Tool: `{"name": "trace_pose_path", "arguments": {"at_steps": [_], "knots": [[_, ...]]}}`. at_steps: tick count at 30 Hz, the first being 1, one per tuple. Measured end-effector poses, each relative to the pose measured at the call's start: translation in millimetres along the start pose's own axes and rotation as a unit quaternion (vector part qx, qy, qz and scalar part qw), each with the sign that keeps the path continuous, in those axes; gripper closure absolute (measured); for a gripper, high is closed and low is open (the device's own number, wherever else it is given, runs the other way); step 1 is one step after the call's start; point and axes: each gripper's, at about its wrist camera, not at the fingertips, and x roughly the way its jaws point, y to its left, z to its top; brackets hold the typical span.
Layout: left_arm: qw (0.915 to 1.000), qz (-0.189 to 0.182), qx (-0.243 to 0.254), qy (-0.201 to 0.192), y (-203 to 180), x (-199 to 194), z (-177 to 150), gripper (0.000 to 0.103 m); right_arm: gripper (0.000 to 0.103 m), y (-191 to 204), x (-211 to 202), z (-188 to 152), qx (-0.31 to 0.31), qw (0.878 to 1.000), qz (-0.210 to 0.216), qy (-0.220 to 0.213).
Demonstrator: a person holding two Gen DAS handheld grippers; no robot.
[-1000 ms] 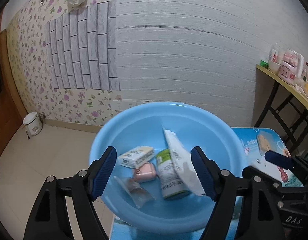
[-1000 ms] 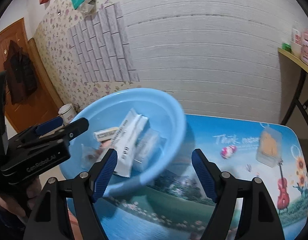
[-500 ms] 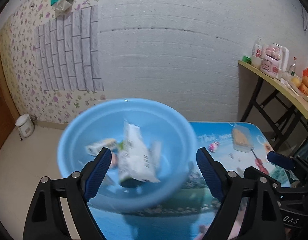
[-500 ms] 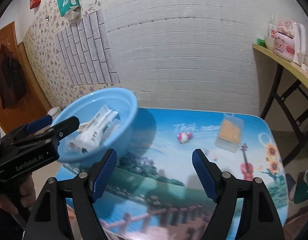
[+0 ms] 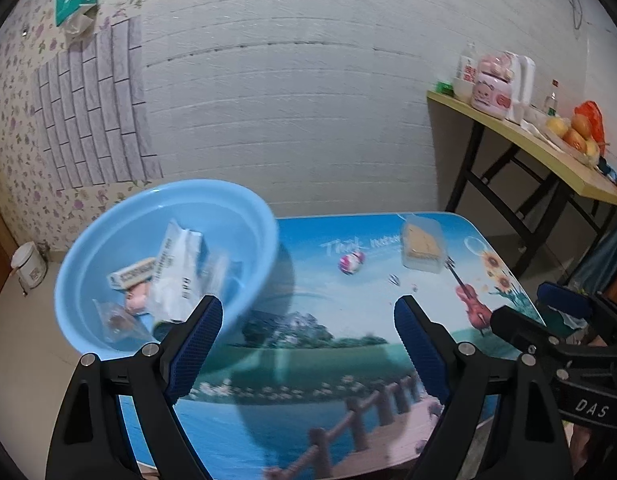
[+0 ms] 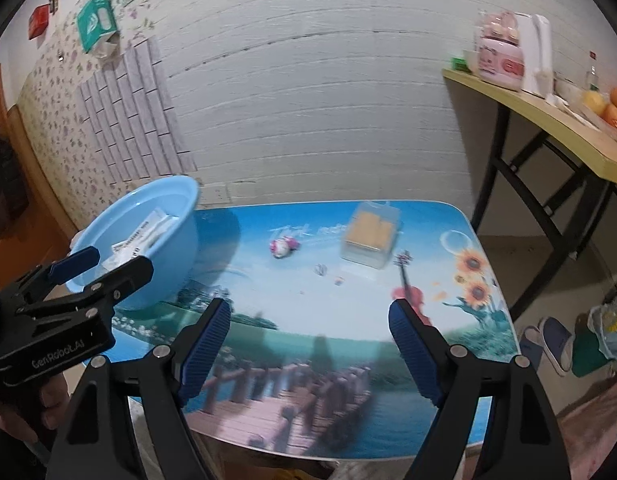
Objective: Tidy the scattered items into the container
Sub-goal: 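Withdraw both grippers from the basin back over the table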
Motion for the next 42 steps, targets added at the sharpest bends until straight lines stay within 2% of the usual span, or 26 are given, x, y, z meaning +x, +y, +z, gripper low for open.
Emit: {"name": "trace_pose_path", "arguments": {"at_steps": [4, 14, 35, 42], "knots": [[0.9999, -0.010, 0.013, -0.002, -14.7, -1.7, 0.5, 0.016, 0.020, -11.8, 1.4, -3.4, -0.002, 1.000, -0.017, 0.005], [0.9993, -0.019, 0.031, -0.006, -30.3, -1.0, 3.9, 0.016, 0.020, -35.5, -4.1, -7.8, 0.023, 0.999, -0.023, 0.005], [0.9989, -0.035, 0.026, 0.017, -33.4, 23.5, -1.8, 0.016, 0.019, -45.8, 18.6, -7.4, 0.028, 0.999, -0.026, 0.021], [0.9982, -0.053, 0.012, 0.025, -45.1, 43.3, -3.3, 0.016, 0.019, -66.0, 34.0, -9.0, 0.045, 0.998, -0.038, 0.031]]}}
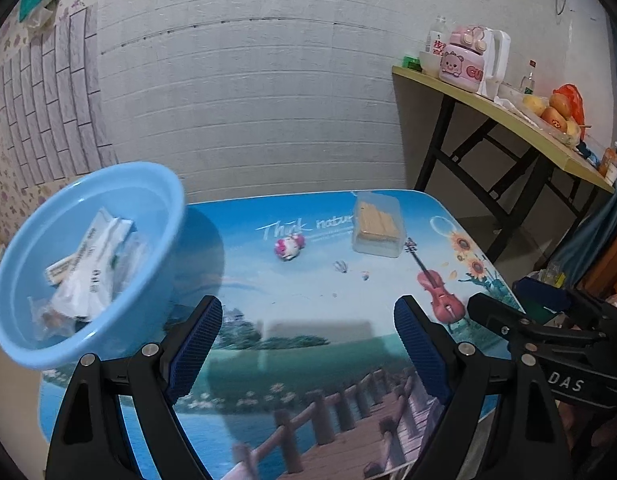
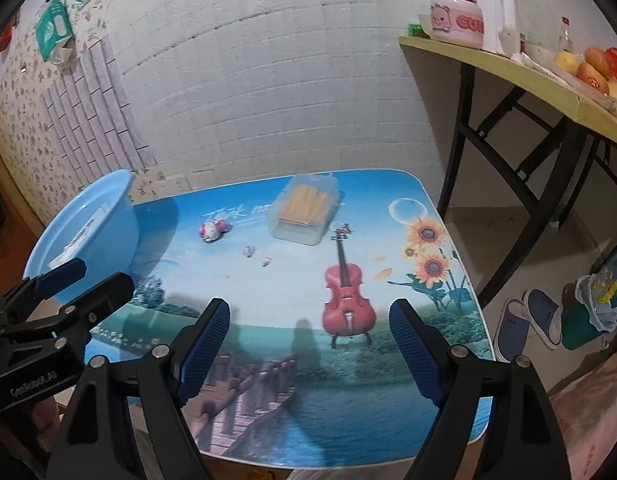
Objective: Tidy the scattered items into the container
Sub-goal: 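Withdraw both grippers from the basin back over the table, then grasp the Hello Kitty figure with the left gripper while the right gripper grasps the toothpick box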
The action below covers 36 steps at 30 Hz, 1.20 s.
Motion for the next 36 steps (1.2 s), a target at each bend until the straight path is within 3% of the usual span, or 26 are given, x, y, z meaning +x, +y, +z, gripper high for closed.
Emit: {"name": "trace_pose_path", "arguments": {"at_steps": [5, 19, 24, 34, 36], "knots": [[0.9995, -0.005, 0.024, -0.020, -12.6, 17.8, 8.0, 0.017, 0.019, -15.2, 13.9, 3.5, 0.014, 1.000, -0.009, 0.007], [0.9997, 0.018, -0.001, 0.015, -2.3, 96.5, 27.7, 0.018, 0.019, -33.8, 61.8, 27.4, 0.017, 1.000, -0.009, 0.019], [0.9994, 0.021, -0.008, 0.026, 7.4, 117.4, 32.0, 0.027, 0.019, -35.2, 78.6, 30.9, 0.018, 0.999, -0.006, 0.028], [0.9987, 0.029, 0.011, 0.041, 16.6, 141.1, 35.7, 0.028, 0.019, -31.0, 103.7, 42.1, 0.016, 0.999, -0.005, 0.037], [0.9982, 0.021, 0.005, 0.056, 20.2, 146.3, 36.4, 0.032, 0.019, -28.1, 107.4, 45.2, 0.016, 0.999, -0.003, 0.037]]}}
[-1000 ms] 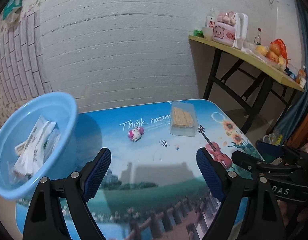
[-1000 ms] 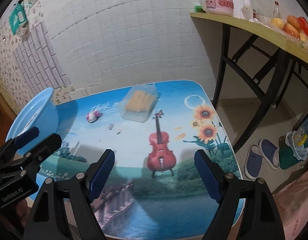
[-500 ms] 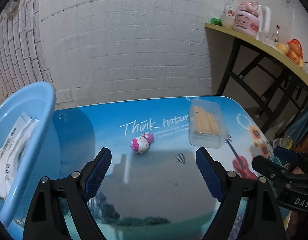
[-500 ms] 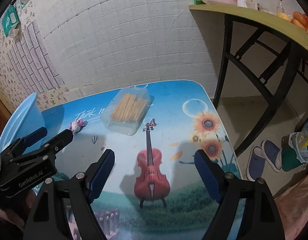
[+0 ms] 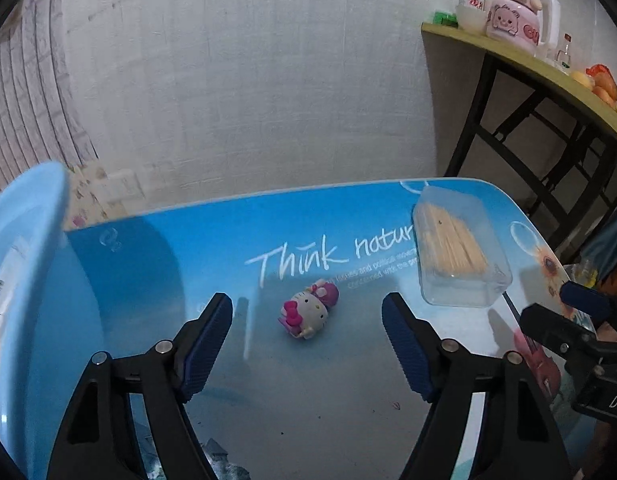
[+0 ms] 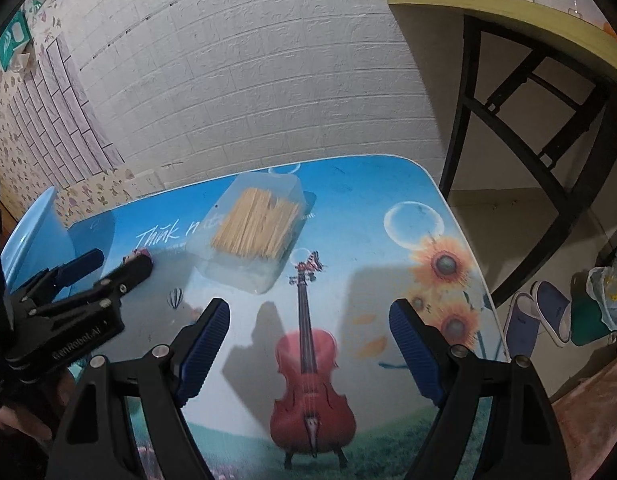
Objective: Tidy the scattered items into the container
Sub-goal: 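Grasp the Hello Kitty figure with the left gripper while the right gripper grasps the toothpick box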
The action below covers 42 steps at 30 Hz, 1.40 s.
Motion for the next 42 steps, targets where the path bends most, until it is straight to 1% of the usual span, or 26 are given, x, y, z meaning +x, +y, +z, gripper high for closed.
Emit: {"name": "trace_pose_path", "arguments": {"at_steps": [2, 4, 8, 13, 14, 15, 16, 18, 19, 25, 29, 33, 42], "knots": [[0.9999, -0.007, -0.004, 0.008, 2.7, 3.6, 0.5, 0.039, 0.019, 3.3, 3.7, 3.1, 0.001, 1.000, 0.005, 0.001], [0.9998, -0.008, -0.005, 0.015, 5.6, 6.5, 0.9, 0.039, 0.019, 6.2, 6.3, 5.4, 0.000, 1.000, 0.007, 0.001], [0.9994, -0.014, -0.017, 0.028, 12.2, 11.5, 1.0, 0.045, 0.019, 12.0, 11.1, 9.2, -0.002, 1.000, 0.008, 0.001], [0.9995, -0.014, -0.009, 0.026, 12.5, 11.3, 2.1, 0.058, 0.019, 16.3, 15.7, 14.4, 0.002, 1.000, 0.008, -0.001], [0.9995, -0.015, -0.008, 0.025, 12.7, 12.0, 2.6, 0.064, 0.019, 16.4, 16.4, 15.2, 0.002, 1.000, 0.008, -0.001], [0.9995, -0.020, -0.007, 0.025, 13.3, 11.8, 3.0, 0.073, 0.019, 17.6, 16.8, 16.1, 0.003, 1.000, 0.008, -0.001], [0.9994, -0.023, -0.007, 0.025, 14.2, 11.8, 3.3, 0.077, 0.019, 17.8, 17.4, 17.2, 0.003, 1.000, 0.009, -0.002], [0.9992, -0.032, -0.006, 0.024, 15.9, 10.9, 3.7, 0.078, 0.019, 20.8, 18.5, 18.3, 0.000, 1.000, 0.012, -0.003], [0.9991, -0.035, -0.006, 0.025, 15.9, 10.9, 3.9, 0.081, 0.019, 22.9, 19.4, 18.6, -0.002, 1.000, 0.013, -0.003], [0.9990, -0.036, 0.008, 0.024, 12.3, 7.3, 0.4, 0.081, 0.019, 30.8, 25.2, 21.2, -0.006, 1.000, 0.010, 0.000], [0.9994, -0.028, 0.018, 0.012, 10.1, -0.5, -3.5, 0.081, 0.019, 35.0, 28.5, 24.0, -0.008, 1.000, 0.008, 0.000], [0.9993, -0.022, 0.032, 0.004, 4.9, -6.9, -7.5, 0.081, 0.015, 37.7, 33.4, 27.1, -0.006, 1.000, 0.006, 0.002], [0.9995, -0.026, 0.011, 0.013, 11.6, -12.0, -15.9, 0.081, 0.015, 48.4, 38.3, 35.6, 0.011, 1.000, -0.002, 0.004]]}}
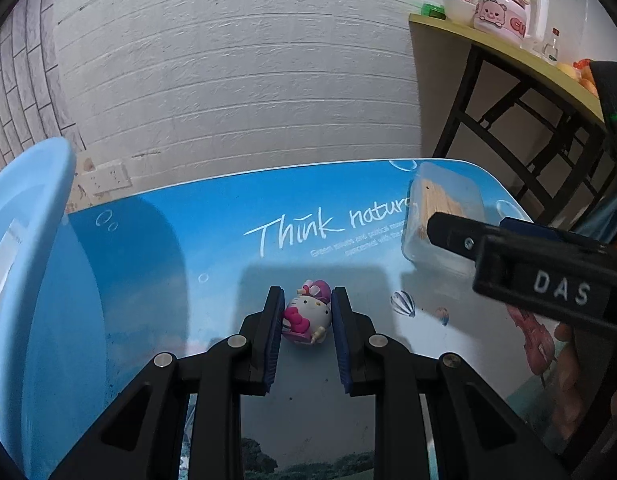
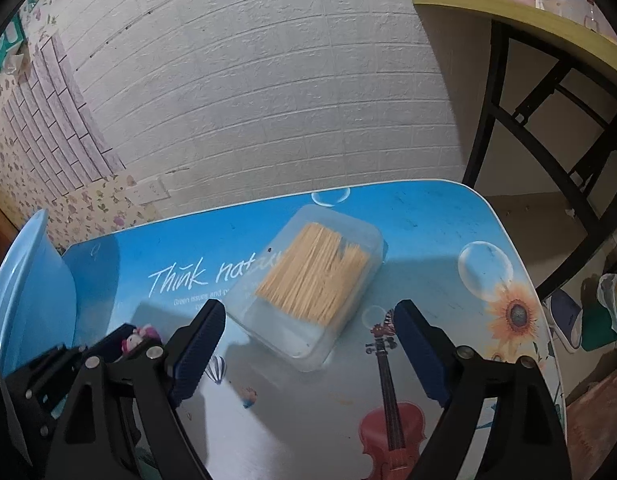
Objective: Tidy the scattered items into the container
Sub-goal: 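Grasp the Hello Kitty figure with the left gripper while the right gripper grasps the toothpick box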
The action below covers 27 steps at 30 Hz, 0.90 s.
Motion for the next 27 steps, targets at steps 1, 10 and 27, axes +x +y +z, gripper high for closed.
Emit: {"name": "trace_pose_path", "arguments": {"at_steps": [1, 10, 27], "knots": [[1.0000, -0.001, -0.001, 0.000, 0.6, -0.2, -0.3, 0.081, 0.015, 1.2, 0.5, 0.7, 0.003, 1.000, -0.001, 0.001], [0.9998, -0.012, -0.015, 0.002, 3.5, -2.5, -4.3, 0.081, 0.016, 12.9, 11.3, 10.8, 0.020, 1.000, -0.022, 0.007], [0.9996, -0.016, -0.024, 0.003, 4.7, -4.8, -3.9, 0.081, 0.036, 24.7, 38.0, 9.2, -0.039, 0.998, -0.040, 0.003]]}}
